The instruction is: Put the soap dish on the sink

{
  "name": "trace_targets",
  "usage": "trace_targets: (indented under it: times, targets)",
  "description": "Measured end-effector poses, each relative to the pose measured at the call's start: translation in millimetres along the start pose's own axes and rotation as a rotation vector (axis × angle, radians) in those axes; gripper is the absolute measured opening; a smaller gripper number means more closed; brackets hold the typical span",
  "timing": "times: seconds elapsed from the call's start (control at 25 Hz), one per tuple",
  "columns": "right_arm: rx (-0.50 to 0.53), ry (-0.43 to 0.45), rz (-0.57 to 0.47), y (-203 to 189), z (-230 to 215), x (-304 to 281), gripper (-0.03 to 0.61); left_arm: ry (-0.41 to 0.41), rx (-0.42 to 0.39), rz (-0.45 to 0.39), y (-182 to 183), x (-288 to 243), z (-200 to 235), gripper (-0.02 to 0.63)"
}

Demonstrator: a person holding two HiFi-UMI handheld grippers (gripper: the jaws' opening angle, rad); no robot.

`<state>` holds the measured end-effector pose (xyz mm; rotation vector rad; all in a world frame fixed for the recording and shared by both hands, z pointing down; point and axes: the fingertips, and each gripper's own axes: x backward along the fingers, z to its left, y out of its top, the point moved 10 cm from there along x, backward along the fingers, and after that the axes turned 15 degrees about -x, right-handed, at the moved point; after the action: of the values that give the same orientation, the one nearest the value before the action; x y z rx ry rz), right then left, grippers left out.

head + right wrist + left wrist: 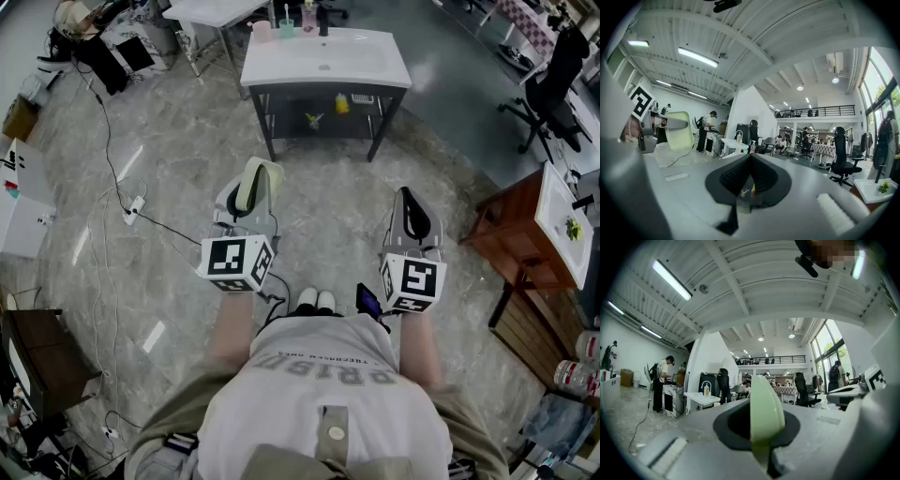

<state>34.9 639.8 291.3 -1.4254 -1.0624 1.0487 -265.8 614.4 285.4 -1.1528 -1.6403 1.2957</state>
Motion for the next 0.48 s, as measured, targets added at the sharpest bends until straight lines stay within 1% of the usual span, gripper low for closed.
trace_targets:
  times: [0.48]
  targets:
    - [-0.002,-0.005,0.030,-5.6,-4.1,3.5,-0.003,0.002,0.000,0.006,1.1,1.5,-4.1,0.012]
